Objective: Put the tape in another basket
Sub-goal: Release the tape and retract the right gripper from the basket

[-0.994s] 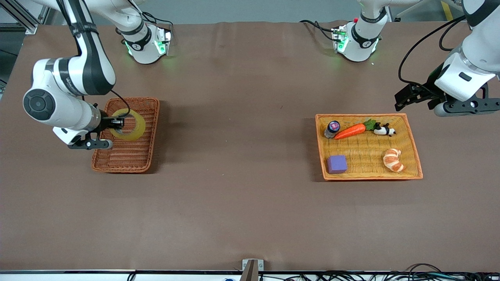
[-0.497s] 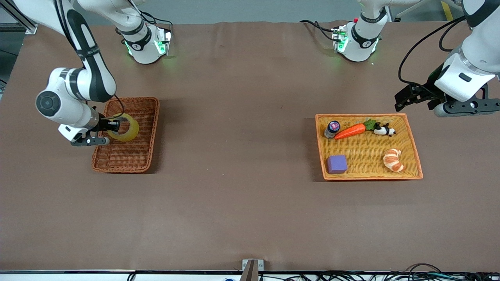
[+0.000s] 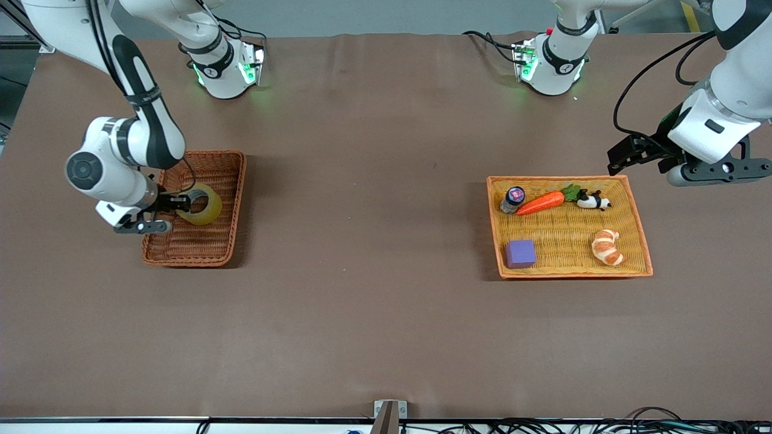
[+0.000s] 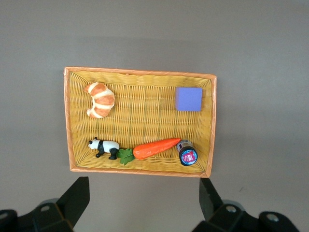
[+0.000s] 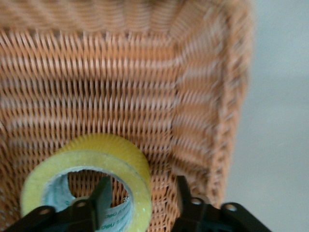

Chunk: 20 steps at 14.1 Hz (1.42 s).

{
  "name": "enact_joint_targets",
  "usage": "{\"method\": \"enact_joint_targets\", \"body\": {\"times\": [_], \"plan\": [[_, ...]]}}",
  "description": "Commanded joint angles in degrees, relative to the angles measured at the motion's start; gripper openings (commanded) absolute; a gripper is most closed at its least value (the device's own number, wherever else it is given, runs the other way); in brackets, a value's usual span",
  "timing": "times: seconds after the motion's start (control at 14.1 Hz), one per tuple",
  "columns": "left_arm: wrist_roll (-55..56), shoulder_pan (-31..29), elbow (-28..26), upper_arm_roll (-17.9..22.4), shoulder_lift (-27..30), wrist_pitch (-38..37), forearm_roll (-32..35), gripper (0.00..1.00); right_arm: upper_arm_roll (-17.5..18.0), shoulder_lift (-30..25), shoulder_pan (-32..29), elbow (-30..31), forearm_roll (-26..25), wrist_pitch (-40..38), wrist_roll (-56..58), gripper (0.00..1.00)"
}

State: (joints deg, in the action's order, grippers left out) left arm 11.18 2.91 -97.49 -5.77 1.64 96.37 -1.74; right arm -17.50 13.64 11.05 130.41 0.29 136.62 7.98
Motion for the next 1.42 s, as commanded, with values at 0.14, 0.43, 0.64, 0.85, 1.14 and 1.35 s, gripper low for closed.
{"method": "enact_joint_targets", "body": {"times": [0.14, 0.43, 0.64, 0.85, 1.14, 1.35], "plan": [[-0.6, -0.4, 1.3, 0.2, -0.8, -0.3, 0.3, 1.00, 2.6, -3.7, -4.5, -15.3, 0.8, -12.7, 1.2, 1.00], [-0.6, -0.4, 1.2, 0.2, -0.9, -0.4, 0.4, 1.00, 4.6, -3.5, -5.0, -31.4, 0.9, -26.4, 0.7, 1.00], [-0.5, -0.4, 1.2, 0.2, -1.3, -0.4, 0.4, 1.00, 11.4, -7.3, -10.9, -35.2, 0.8, -32.5, 0.7, 1.00], [-0.7, -0.4, 1.3, 0.2, -1.4, -0.4, 0.4, 1.00, 11.4, -12.9, -11.0, -35.0, 0.1, -37.1, 0.7, 1.00], [-0.4, -0.3, 1.9, 0.2, -1.3, -0.4, 0.5, 1.00, 11.4, -14.3, -10.0, -35.5, -0.1, -39.1, -1.9, 1.00], [-0.5, -0.4, 2.1, 0.2, -1.0, -0.4, 0.9, 1.00, 11.6, -14.9, -8.9, -36.3, -0.1, -41.6, -5.9, 1.00]]}}
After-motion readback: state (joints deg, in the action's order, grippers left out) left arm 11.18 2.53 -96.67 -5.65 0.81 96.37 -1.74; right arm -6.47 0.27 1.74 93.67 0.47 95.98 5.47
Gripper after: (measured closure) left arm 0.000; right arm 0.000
